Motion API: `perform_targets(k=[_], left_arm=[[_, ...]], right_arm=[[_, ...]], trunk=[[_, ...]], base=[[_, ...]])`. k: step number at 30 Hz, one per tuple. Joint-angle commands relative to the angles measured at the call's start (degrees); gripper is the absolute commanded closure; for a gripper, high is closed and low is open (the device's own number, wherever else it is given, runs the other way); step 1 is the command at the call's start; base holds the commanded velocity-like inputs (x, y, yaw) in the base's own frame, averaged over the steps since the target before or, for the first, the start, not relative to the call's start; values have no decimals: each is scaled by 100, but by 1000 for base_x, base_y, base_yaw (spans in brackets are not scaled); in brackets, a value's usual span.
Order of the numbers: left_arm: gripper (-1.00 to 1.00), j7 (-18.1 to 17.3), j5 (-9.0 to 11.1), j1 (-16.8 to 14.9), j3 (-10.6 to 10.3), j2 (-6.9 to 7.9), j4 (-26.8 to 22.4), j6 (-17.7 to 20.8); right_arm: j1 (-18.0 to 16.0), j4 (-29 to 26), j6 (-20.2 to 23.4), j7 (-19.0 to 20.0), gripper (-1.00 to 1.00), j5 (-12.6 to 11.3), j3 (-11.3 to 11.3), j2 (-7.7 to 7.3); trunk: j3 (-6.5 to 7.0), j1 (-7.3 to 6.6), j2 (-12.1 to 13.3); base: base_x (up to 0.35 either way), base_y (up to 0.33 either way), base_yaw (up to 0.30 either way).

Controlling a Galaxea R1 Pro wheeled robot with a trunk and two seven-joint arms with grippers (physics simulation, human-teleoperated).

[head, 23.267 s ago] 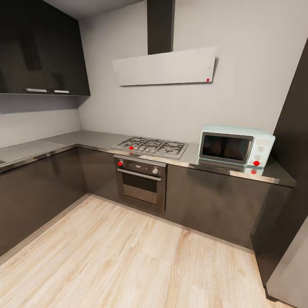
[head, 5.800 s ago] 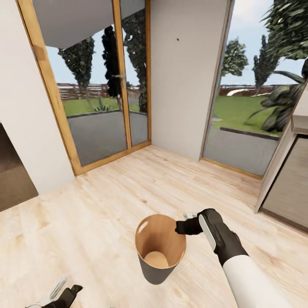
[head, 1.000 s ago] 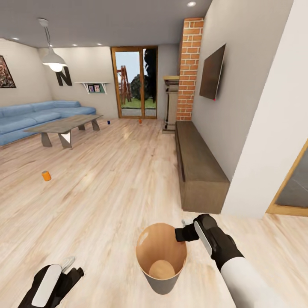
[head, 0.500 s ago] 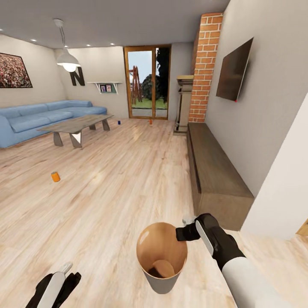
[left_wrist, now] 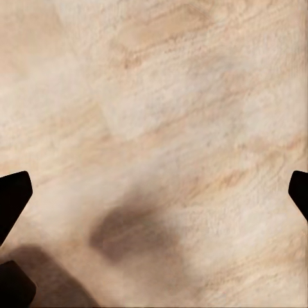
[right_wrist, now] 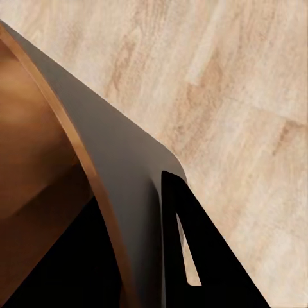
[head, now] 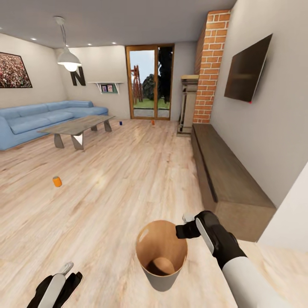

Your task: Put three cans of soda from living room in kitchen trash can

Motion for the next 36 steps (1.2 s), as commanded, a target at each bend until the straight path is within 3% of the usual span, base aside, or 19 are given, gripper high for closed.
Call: perform_targets(k=[1, 9, 36], left_arm=[[-100, 0, 0, 1, -1, 0, 3, -9], [-100, -1, -1, -2, -4, 0, 2, -24], [-100, -6, -1, 1, -7, 0, 6, -25]], right_arm=[[25, -23, 15, 26, 100, -179, -3, 2], [141, -293, 15, 30, 100, -158, -3, -5], [282, -314, 15, 21, 100, -145, 21, 21]], trunk=[[1, 0, 0], [1, 0, 0], [1, 0, 0]], base=[[220, 297, -15], [220, 298, -34], [250, 282, 7]])
